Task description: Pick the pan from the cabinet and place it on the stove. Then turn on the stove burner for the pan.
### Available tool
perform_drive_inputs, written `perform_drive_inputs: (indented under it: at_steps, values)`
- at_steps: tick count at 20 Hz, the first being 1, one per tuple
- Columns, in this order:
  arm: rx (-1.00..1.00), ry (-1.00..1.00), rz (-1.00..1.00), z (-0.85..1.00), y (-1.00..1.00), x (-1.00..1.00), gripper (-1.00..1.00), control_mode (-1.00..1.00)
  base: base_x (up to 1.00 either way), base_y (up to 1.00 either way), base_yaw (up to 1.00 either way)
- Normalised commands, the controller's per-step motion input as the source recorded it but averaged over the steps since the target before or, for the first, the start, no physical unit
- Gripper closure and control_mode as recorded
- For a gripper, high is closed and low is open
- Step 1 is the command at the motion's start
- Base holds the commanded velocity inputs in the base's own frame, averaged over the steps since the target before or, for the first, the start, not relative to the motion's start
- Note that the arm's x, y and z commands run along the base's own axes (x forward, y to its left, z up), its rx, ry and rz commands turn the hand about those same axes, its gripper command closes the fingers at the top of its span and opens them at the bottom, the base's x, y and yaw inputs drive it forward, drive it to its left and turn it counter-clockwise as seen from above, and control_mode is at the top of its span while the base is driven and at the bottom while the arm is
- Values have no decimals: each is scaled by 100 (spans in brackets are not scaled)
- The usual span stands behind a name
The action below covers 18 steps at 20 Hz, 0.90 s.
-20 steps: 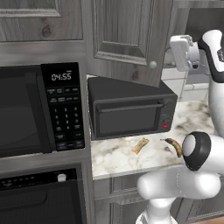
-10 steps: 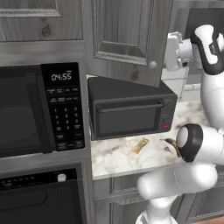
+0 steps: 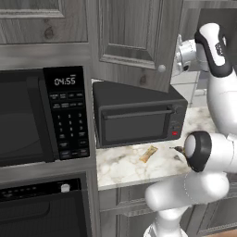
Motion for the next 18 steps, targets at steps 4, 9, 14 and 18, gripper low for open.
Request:
perform_drive_inputs:
  at_steps: [4,9,14,18]
  values:
    - [0,2,18,-7,52,-47,-100,-100,0,0,0]
    - [0,2,18,-6,52,-48,-100,-100,0,0,0]
    - [0,3,18,-5,53,-47,-100,-100,0,0,0]
    - [0,3,16,-8,57,-38,-100,-100,0,0,0]
